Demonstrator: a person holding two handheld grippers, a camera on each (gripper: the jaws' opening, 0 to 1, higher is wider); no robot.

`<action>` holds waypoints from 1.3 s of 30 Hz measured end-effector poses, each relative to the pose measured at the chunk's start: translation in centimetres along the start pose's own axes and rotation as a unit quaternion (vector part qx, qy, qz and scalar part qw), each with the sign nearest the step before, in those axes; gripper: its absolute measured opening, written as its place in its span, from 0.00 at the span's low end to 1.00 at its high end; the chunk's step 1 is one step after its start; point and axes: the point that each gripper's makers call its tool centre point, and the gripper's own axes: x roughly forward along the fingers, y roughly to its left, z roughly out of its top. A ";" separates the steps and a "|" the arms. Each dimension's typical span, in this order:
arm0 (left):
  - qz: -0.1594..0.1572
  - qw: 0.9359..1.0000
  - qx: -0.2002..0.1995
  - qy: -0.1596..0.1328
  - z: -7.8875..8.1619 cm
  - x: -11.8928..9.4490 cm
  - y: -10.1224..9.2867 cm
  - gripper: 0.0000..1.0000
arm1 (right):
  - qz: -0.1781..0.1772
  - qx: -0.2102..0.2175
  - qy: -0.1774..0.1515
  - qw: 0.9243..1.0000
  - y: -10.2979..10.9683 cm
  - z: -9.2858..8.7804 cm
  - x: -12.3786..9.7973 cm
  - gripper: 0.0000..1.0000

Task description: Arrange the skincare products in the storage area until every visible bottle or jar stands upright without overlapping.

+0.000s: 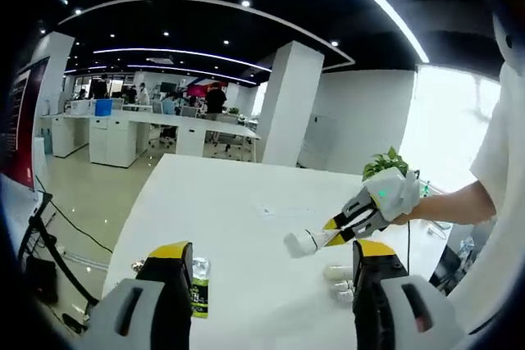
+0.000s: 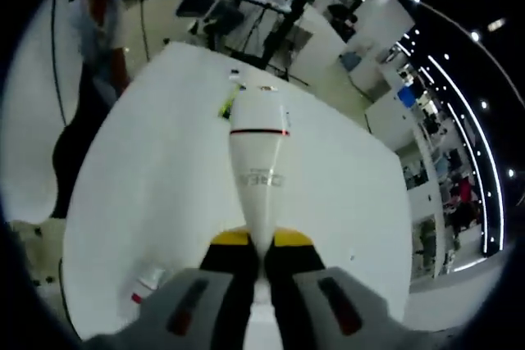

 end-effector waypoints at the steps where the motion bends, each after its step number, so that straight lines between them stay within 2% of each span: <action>1: -0.002 1.000 0.005 0.003 -0.2 0.1 -0.1 0.83 | -0.004 -0.008 -0.009 1.000 0.1 0.7 -0.3 0.03; 5: -0.007 1.000 0.008 0.011 -1.0 0.4 -0.5 0.84 | -0.014 -0.054 -0.035 0.998 0.4 3.1 -1.3 0.03; 9: -0.030 0.999 -0.025 0.022 -2.1 0.5 -1.4 0.76 | -0.013 -0.079 -0.045 0.996 0.8 4.2 -1.7 0.03; 11: -0.048 0.997 -0.033 0.053 -3.5 0.6 -2.2 0.74 | -0.011 -0.120 -0.053 0.991 1.2 5.3 -2.1 0.03; 13: -0.059 0.995 -0.043 0.073 -4.1 0.5 -2.7 0.69 | -0.007 -0.140 -0.057 0.988 1.5 5.7 -2.2 0.03; 17: -0.095 0.989 -0.071 0.092 -4.7 0.8 -4.3 0.63 | 0.013 -0.205 -0.070 0.976 2.6 7.5 -2.5 0.03; 19: -0.102 0.987 -0.080 0.100 -5.0 1.1 -4.5 0.63 | 0.023 -0.231 -0.074 0.970 3.1 8.1 -2.5 0.03; 23: -0.117 0.982 -0.095 0.114 -5.6 1.4 -5.1 0.62 | 0.032 -0.251 -0.079 0.964 3.5 8.8 -2.5 0.03; 30: -0.142 0.973 -0.130 0.129 -6.0 1.7 -5.6 0.53 | 0.054 -0.310 -0.095 0.944 4.8 10.6 -2.4 0.03; 35: -0.150 0.968 -0.138 0.148 -6.7 2.3 -5.8 0.50 | 0.062 -0.334 -0.101 0.935 5.4 11.3 -2.5 0.04; 37: -0.164 0.962 -0.147 0.162 -7.1 2.4 -6.3 0.50 | 0.066 -0.359 -0.100 0.926 5.8 11.5 -2.5 0.04; 39: -0.175 0.958 -0.150 0.172 -7.4 2.6 -6.8 0.50 | 0.067 -0.371 -0.099 0.921 5.9 11.6 -2.6 0.04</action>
